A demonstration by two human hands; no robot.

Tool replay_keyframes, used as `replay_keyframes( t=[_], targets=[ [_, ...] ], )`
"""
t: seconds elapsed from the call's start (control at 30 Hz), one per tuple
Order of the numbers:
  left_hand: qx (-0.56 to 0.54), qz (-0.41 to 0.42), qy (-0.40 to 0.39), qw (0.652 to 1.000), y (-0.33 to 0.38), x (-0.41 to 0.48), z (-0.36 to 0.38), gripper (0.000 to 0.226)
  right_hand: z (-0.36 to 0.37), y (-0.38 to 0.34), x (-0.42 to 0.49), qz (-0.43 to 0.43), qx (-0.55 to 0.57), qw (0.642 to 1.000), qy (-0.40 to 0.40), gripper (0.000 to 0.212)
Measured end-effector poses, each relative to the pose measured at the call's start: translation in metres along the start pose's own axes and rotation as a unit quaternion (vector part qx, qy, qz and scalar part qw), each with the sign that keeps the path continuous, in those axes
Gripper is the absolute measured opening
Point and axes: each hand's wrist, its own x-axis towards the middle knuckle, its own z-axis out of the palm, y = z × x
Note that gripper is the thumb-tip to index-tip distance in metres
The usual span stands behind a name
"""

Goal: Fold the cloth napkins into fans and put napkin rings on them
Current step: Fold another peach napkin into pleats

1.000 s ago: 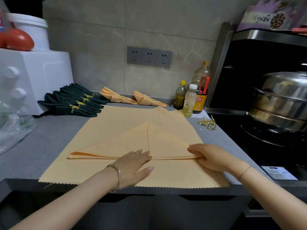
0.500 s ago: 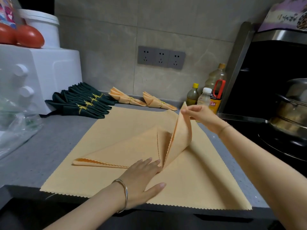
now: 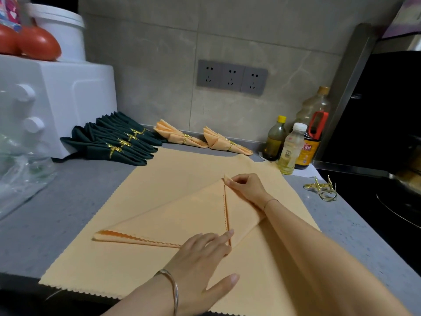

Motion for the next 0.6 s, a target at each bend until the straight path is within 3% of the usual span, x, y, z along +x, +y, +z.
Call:
replay_keyframes(
  t=[0.3, 0.43, 0.6],
  targets=[
    [0.018, -0.022, -0.012, 1.000, 0.006, -0.002, -0.003, 0.085, 0.009, 0.009, 0.011, -0.020, -0.085, 0.996, 0.034, 0.016],
    [0.028, -0.040, -0.027, 0.998, 0.015, -0.005, -0.008, 0.064, 0.001, 0.002, 0.002, -0.040, -0.159, 0.984, 0.064, 0.028],
    [0.032, -0.042, -0.053, 0.997, 0.018, -0.008, -0.010, 0.065, -0.027, -0.019, -0.047, -0.105, -0.112, 0.983, 0.097, 0.027]
  ],
)
